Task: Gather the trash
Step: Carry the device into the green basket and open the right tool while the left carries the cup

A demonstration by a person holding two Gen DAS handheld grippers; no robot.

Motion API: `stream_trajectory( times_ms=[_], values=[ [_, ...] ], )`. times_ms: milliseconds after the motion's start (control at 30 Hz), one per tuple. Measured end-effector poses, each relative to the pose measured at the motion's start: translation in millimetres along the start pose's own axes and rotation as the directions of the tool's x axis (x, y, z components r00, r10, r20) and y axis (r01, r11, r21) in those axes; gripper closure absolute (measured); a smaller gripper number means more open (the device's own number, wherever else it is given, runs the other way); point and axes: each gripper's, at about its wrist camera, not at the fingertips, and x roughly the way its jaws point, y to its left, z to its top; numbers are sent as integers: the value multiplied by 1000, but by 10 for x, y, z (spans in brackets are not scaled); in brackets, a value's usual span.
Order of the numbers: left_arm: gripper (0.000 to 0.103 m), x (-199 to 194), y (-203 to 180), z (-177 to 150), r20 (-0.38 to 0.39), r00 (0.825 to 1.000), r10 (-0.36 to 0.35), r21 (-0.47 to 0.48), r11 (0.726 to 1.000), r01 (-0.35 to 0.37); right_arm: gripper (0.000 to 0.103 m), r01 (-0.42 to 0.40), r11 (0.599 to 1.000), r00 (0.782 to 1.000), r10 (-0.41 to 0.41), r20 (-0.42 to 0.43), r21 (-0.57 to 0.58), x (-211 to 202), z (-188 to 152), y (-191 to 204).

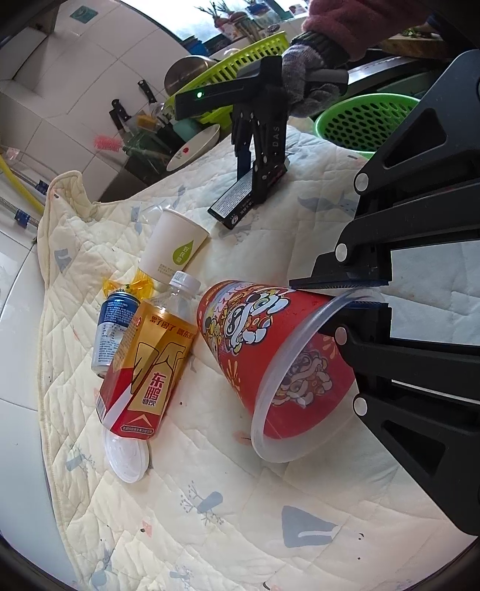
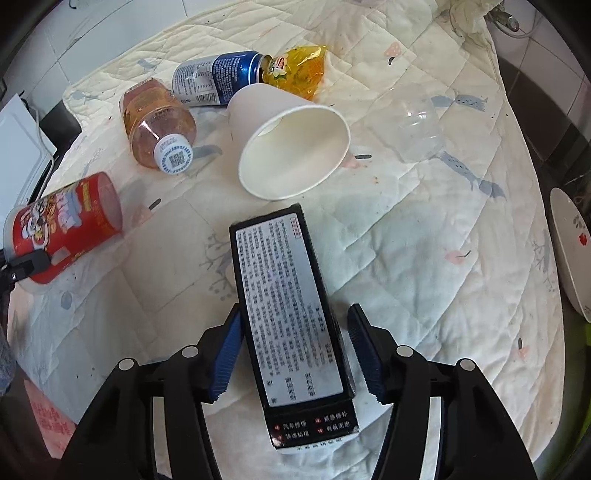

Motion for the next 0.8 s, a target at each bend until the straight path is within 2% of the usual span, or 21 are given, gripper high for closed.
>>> stream_trajectory(
  times_ms=[200, 433, 800],
  values=[
    [99, -82, -12, -44, 2, 1000, 8, 2, 1000, -8, 54, 25, 999, 1000, -25, 4, -27, 12, 27, 79],
    [99, -209, -91, -111, 16, 1000, 7, 9, 1000, -7, 54, 34, 998, 999, -32, 37, -52, -320, -146, 214],
    [99, -448, -357, -303, 39, 999, -10, 21, 1000, 9, 54, 51, 995, 997, -47, 54, -81, -962, -802, 319]
  ],
)
